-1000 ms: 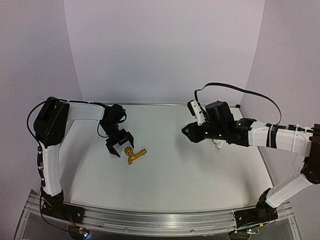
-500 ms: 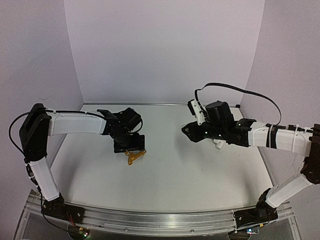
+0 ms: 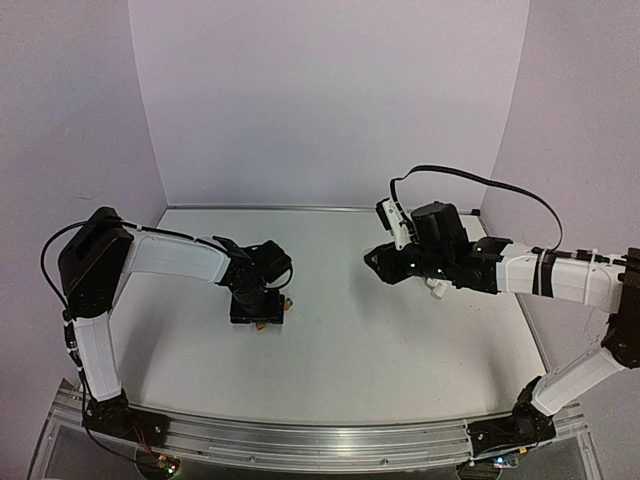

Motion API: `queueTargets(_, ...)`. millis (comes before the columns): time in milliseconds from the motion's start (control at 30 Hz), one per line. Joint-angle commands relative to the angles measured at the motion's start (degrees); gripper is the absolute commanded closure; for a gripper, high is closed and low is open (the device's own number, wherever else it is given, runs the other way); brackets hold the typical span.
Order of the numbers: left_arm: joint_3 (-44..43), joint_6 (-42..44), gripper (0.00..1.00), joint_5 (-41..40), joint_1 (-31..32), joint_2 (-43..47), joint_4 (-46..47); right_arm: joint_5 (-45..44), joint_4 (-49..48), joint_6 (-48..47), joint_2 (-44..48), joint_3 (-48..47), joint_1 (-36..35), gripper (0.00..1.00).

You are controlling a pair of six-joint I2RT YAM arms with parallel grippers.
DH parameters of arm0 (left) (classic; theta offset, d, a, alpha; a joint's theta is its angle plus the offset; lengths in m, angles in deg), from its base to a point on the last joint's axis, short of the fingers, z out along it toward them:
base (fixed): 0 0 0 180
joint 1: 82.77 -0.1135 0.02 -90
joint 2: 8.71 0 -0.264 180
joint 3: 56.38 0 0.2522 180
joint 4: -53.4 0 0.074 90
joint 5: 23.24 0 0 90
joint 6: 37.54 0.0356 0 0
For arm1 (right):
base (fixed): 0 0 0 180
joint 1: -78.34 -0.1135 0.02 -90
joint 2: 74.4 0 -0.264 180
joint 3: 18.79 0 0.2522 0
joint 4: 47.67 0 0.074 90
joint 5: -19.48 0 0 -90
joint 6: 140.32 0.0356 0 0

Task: Install the water faucets
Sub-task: Pick up the water faucet from the center of the board.

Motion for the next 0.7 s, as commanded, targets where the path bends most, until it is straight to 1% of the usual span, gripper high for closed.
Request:
queueTargets(0, -0.2, -0.1, 0.25, -1.7, 0.0, 0.4, -0.2, -0.1, -2.3, 0.6, 0.0, -1.8, 0.0, 1.0)
queueTargets(67, -1.8, 0.7, 0.26, -3.2, 0.0, -1.1, -0.2, -0.1, -2.3, 0.9, -0.4, -1.9, 0.0, 1.0)
queueTargets(167, -3.7, 0.9, 0.33, -4.3, 0.0, -3.7, -0.2, -0.1, -2.2, 1.1, -0.7, -2.3, 0.0, 1.0)
queueTargets(233, -3.5, 0.3, 0.39, -4.5, 0.0, -4.5, -0.2, -0.1, -2.1, 1.0, -0.6, -2.5, 0.0, 1.0)
queueTargets(400, -3.4, 1.2, 0.44, -6.6, 0.0, -5.3, 0.4, -0.8, -1.7, 0.6, -0.6, -2.9, 0.0, 1.0)
queueTargets(467, -3.2, 1.1, 0.48, -6.8, 0.0, -5.5, 0.3, -0.9, -1.4, 0.5, -0.6, -3.1, 0.0, 1.0)
queueTargets(567, -2.2, 0.7, 0.62, -8.0, 0.0, -4.8, 0.4, -2.0, -1.2, 0.0, -0.6, -2.9, 0.0, 1.0)
queueTargets(633, -2.4, 2.5, 0.71, -9.0, 0.0, -4.3, 0.5, -2.8, -1.2, -1.6, -0.9, -2.9, 0.0, 1.0)
queueTargets(667, -2.5, 3.5, 0.77, -9.5, 0.0, -3.9, 0.5, -3.0, -1.2, -2.6, -1.2, -3.0, 0.0, 1.0)
